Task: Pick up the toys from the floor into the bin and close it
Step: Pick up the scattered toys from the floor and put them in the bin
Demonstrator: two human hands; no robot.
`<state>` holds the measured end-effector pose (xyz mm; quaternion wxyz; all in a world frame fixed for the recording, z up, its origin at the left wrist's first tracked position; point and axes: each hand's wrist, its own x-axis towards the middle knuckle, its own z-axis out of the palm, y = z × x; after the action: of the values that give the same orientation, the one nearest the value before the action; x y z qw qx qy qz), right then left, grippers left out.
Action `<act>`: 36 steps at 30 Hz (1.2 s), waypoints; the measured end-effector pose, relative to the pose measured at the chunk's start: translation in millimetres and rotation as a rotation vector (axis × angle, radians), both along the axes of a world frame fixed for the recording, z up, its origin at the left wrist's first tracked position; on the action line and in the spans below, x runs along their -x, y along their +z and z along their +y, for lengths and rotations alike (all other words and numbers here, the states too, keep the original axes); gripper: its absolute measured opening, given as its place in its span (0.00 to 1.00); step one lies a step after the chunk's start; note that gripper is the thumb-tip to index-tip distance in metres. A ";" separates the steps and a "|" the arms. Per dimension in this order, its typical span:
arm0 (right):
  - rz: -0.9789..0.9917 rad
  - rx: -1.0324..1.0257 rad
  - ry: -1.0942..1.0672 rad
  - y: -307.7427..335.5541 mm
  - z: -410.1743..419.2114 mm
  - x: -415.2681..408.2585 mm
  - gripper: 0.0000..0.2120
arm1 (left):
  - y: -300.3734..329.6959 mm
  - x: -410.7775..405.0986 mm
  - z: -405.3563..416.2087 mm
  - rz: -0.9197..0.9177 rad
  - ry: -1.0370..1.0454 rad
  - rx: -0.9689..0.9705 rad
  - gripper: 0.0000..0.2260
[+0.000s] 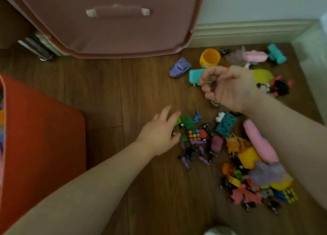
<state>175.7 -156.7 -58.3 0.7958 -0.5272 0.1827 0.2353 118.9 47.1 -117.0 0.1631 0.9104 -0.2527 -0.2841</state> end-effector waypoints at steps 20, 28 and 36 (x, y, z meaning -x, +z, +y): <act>-0.301 1.498 0.910 -64.8 48.7 88.8 0.24 | -15.8 35.0 -0.4 -0.228 -0.102 -0.235 0.19; -0.294 1.551 0.795 -71.1 54.7 101.1 0.13 | -12.1 15.0 -14.0 -0.161 -0.054 -0.128 0.17; -0.222 1.356 0.489 -71.3 30.7 118.7 0.07 | -20.6 12.7 -33.1 -0.185 0.102 -0.212 0.15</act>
<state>57.1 -126.0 -129.6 0.2327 -0.9508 0.0836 0.1865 106.2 14.0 -137.7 0.0563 0.9565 -0.1886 -0.2154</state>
